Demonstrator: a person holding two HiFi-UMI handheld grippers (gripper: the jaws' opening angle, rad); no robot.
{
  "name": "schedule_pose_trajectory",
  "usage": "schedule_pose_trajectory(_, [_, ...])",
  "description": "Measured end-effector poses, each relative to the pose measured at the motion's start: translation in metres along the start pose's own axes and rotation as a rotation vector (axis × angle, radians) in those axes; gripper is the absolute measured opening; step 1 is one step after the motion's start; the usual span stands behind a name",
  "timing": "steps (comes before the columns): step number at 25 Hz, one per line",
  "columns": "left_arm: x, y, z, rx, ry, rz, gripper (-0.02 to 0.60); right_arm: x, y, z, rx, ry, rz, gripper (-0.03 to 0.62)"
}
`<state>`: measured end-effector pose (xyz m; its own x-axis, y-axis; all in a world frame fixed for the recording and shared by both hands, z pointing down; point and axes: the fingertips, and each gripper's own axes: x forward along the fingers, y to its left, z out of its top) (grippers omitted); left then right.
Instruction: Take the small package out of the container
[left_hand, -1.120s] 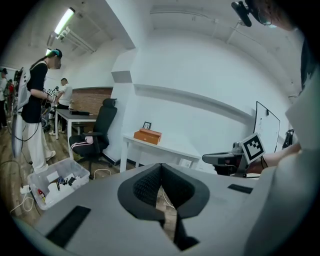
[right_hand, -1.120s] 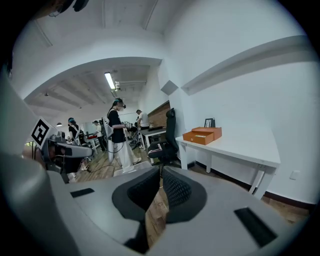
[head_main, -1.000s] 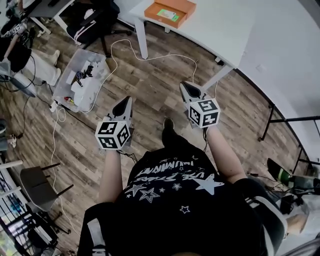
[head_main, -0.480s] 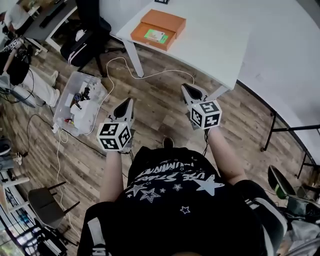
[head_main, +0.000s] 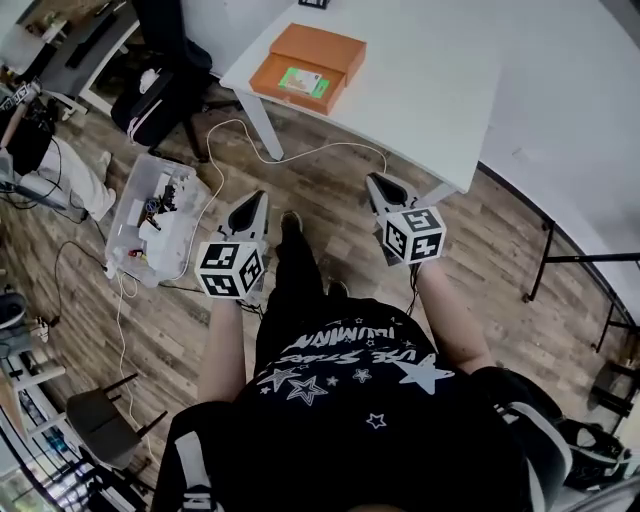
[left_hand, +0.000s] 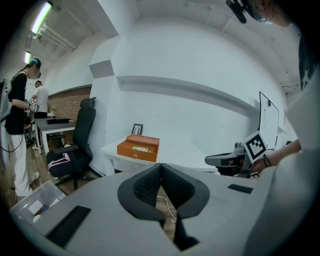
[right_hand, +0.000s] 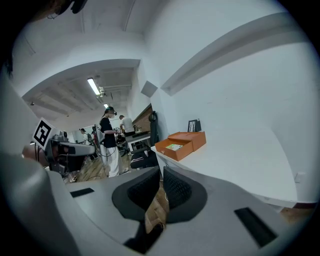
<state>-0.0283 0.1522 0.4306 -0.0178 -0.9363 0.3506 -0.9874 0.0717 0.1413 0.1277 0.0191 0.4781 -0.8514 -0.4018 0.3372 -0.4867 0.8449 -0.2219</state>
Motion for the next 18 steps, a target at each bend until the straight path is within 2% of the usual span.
schedule_pose_trajectory(5, [0.046,0.030,0.022,0.017,-0.006,-0.037,0.018,0.037,-0.020,0.011,-0.003,0.019,-0.033,0.054])
schedule_pose_trajectory(18, [0.194,0.115,0.101,0.092,0.015,-0.174,0.018,0.158,-0.082,0.083,0.014,0.011,-0.142,0.054])
